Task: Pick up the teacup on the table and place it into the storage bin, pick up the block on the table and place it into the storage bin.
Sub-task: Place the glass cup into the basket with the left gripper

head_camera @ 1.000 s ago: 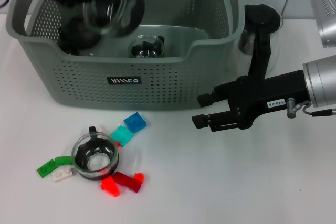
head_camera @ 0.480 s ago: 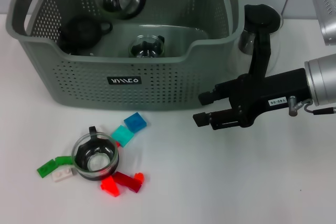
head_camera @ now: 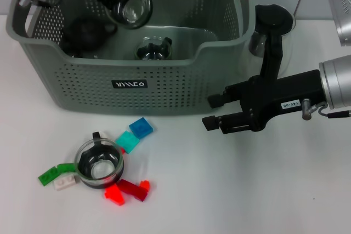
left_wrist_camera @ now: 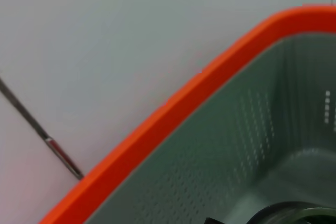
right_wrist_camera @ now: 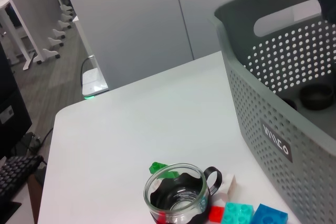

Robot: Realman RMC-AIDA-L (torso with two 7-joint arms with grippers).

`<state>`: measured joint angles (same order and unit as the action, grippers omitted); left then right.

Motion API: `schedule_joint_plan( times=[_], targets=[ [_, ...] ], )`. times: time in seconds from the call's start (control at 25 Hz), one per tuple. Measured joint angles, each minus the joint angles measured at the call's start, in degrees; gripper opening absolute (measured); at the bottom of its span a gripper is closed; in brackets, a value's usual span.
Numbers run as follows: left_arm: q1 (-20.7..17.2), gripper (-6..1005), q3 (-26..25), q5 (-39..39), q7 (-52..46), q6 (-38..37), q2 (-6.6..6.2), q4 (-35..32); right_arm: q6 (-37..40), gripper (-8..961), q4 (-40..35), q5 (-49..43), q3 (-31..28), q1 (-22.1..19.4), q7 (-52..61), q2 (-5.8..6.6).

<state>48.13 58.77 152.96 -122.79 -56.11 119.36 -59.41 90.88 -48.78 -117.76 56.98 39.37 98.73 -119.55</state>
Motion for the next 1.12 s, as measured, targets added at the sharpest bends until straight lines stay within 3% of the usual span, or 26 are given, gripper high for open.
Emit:
schedule_joint_plan(
  times=[0.52, 1.12],
  targets=[
    [5.86, 43, 2.16, 9.89, -0.04, 6.76, 1.13, 12.20, 0.10, 610, -0.17, 0.16, -0.03, 0.22, -0.20, -0.16],
    [6.59, 44, 3.80, 10.67, 0.66, 8.11, 2.06, 15.07, 0.09, 610, -0.03, 0.20, -0.03, 0.23, -0.38, -0.21]
  ],
)
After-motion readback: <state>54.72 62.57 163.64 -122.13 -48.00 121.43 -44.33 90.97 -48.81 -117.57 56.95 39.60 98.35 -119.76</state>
